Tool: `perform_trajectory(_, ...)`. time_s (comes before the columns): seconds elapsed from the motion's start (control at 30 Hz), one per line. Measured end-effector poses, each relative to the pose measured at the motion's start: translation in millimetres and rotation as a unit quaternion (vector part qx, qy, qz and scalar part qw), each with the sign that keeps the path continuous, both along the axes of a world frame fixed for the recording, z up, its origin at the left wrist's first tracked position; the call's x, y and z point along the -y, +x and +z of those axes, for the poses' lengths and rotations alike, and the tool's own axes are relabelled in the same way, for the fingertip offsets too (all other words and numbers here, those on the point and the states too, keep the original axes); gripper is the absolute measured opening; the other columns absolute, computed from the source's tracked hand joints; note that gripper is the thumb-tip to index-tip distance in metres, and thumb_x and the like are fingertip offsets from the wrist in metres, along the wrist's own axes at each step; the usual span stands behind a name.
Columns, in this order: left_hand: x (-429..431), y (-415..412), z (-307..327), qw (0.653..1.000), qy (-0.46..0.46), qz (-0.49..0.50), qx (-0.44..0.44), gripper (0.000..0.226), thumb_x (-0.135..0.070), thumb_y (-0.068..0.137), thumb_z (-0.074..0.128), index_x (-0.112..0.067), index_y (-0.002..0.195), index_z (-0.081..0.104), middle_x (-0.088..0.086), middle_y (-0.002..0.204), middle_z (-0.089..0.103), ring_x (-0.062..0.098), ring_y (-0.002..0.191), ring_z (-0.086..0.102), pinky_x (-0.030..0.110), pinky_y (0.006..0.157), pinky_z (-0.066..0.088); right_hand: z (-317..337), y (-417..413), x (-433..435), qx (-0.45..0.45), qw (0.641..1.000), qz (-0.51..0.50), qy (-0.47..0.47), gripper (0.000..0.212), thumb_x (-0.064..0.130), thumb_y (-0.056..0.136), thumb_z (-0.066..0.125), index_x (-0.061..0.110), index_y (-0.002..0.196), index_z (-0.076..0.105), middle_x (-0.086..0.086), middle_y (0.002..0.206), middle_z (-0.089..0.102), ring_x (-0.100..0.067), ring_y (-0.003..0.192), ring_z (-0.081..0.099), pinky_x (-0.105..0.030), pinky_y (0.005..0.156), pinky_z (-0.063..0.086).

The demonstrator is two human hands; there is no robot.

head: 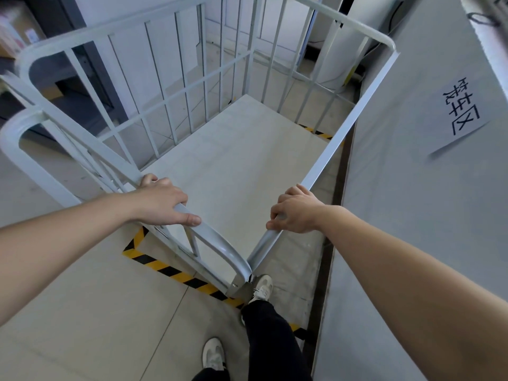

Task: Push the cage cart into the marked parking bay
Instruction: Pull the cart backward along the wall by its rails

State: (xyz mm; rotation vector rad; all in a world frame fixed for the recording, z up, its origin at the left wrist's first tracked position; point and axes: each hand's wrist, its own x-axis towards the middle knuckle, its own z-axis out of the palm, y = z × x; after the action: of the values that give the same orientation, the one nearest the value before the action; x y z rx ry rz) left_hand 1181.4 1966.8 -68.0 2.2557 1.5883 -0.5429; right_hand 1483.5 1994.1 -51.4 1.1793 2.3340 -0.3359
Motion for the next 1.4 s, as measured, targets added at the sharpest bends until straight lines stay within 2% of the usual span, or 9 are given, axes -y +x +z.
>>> perform_trajectory(0.27, 2, 1, 1, 1.000, -0.003, 0.001, 0.002, 0.122, -0.099, 0.033, -0.014, -0.029, 0.105, 0.055, -0.011, 0.105, 0.056, 0.014, 0.113, 0.036, 0.042, 0.099, 0.018, -3, 2, -1, -0.013, 1.000, -0.003, -0.001, 0.047, 0.068, 0.087, 0.039, 0.035, 0.111, 0.062, 0.004, 0.119, 0.055, -0.023, 0.123, 0.031, -0.036, 0.108, 0.012)
perform_trajectory(0.67, 0, 2, 4, 1.000, -0.011, 0.002, 0.004, 0.123, -0.099, 0.031, -0.015, -0.028, 0.104, 0.055, -0.013, 0.093, 0.048, 0.014, 0.111, 0.037, 0.043, 0.100, 0.017, -1, 1, -4, -0.022, 1.000, -0.012, -0.003, 0.045, 0.066, 0.087, 0.041, 0.035, 0.110, 0.063, 0.004, 0.118, 0.055, -0.022, 0.124, 0.030, -0.037, 0.112, 0.006)
perform_trajectory(1.1, -11, 9, 5, 1.000, -0.012, 0.004, 0.002, 0.126, -0.099, 0.032, -0.014, -0.027, 0.111, 0.055, -0.012, 0.097, 0.048, 0.014, 0.114, 0.037, 0.043, 0.099, 0.017, 0, 7, -13, -0.026, 1.000, -0.017, -0.002, 0.043, 0.065, 0.088, 0.042, 0.034, 0.110, 0.064, 0.004, 0.118, 0.055, -0.021, 0.124, 0.031, -0.035, 0.111, 0.006)
perform_trajectory(1.4, -11, 10, 4, 1.000, -0.004, -0.004, 0.002, 0.118, -0.099, 0.033, -0.014, -0.029, 0.101, 0.054, -0.015, 0.096, 0.048, 0.011, 0.108, 0.034, 0.041, 0.100, 0.016, -3, 11, -15, -0.037, 0.999, -0.010, 0.002, 0.044, 0.065, 0.087, 0.042, 0.034, 0.110, 0.064, 0.003, 0.117, 0.056, -0.023, 0.123, 0.031, -0.038, 0.112, 0.005)
